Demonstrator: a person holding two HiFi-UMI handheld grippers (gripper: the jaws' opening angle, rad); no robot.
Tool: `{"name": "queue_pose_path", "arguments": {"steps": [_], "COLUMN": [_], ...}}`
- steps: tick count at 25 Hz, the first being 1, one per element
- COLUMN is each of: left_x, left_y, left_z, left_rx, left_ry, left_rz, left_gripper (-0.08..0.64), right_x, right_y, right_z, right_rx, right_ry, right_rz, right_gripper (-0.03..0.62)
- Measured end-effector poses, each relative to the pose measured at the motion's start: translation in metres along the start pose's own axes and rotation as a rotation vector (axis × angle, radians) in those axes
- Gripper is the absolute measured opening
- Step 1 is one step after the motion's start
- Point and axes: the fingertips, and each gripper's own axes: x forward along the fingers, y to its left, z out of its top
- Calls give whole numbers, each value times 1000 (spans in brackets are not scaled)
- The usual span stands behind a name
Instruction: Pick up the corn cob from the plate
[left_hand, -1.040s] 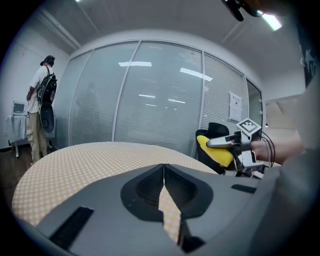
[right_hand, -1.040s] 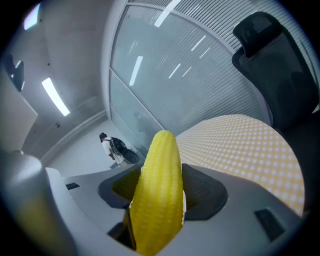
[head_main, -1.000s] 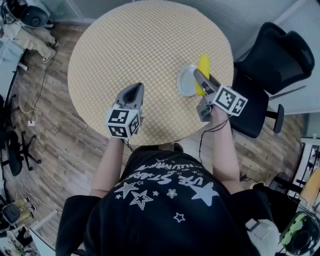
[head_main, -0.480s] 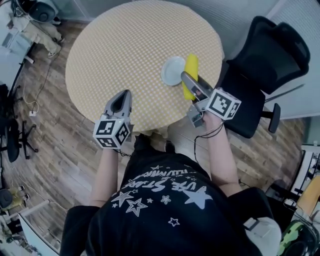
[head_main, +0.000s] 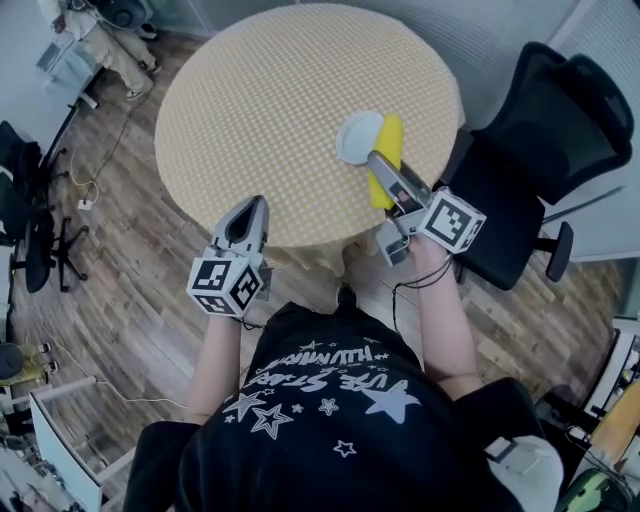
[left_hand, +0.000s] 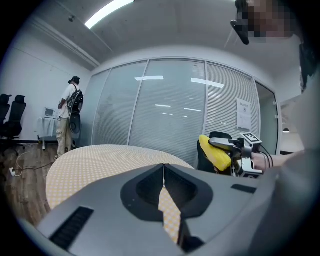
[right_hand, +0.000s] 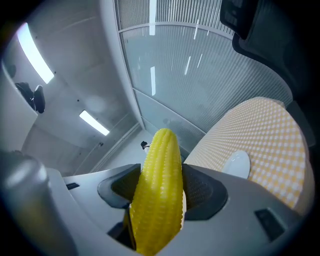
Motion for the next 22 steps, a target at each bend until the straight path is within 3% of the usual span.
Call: {"name": "queue_pose_path", "arguments": {"steps": [10,17,22], "left_x": [-67,-118,-150], "left_y": [9,-2,-18], "left_z": [-5,-12,-15], "left_rx": [-56,-45,-36], "left_ry": [-26,-45,-68], "left_rz": [-74,-139,-177], "left_gripper": [9,9,9], "right_x": [-25,-62,-94], "right_y": [71,129,155], "right_z": [-49,-91,-113], "right_rx": [-41,-145,-143], "right_ry": [-27,-27,-54], "right_rz": [-15,-32,-37], "right_gripper": [265,265,264]}}
